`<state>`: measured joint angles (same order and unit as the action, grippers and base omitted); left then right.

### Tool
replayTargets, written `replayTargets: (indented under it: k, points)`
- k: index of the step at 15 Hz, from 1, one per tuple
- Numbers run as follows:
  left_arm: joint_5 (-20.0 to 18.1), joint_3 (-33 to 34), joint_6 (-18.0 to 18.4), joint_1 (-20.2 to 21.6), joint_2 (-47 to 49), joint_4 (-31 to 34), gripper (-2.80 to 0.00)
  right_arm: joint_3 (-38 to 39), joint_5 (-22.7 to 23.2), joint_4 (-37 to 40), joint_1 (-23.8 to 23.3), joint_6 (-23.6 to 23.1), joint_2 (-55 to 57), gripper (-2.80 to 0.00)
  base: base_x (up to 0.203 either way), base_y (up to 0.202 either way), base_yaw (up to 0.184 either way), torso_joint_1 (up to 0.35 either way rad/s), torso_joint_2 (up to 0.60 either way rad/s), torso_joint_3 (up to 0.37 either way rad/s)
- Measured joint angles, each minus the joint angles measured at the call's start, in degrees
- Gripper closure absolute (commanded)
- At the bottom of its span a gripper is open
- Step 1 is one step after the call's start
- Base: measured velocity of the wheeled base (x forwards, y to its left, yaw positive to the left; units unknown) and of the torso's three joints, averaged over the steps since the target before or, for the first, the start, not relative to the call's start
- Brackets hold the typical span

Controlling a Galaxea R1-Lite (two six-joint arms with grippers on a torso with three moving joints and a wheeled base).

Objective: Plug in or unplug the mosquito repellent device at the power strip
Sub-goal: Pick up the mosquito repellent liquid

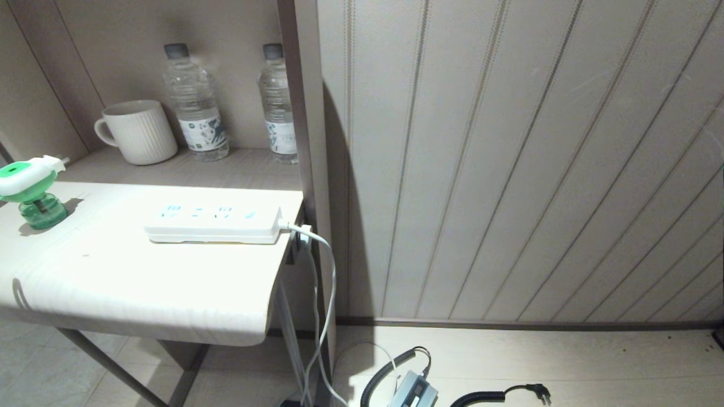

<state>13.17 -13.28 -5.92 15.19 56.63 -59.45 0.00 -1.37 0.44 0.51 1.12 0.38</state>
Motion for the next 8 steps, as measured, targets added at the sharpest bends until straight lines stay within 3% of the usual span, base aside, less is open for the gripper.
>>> replayTargets:
  k: [8]
  points:
    - [-4.6,-3.4,-1.2,2.1,7.9,-0.8,-2.8,0.0,0.0,0.0,0.0,0.0,0.0,0.0,0.0,0.0,0.0,0.0,0.0,0.0]
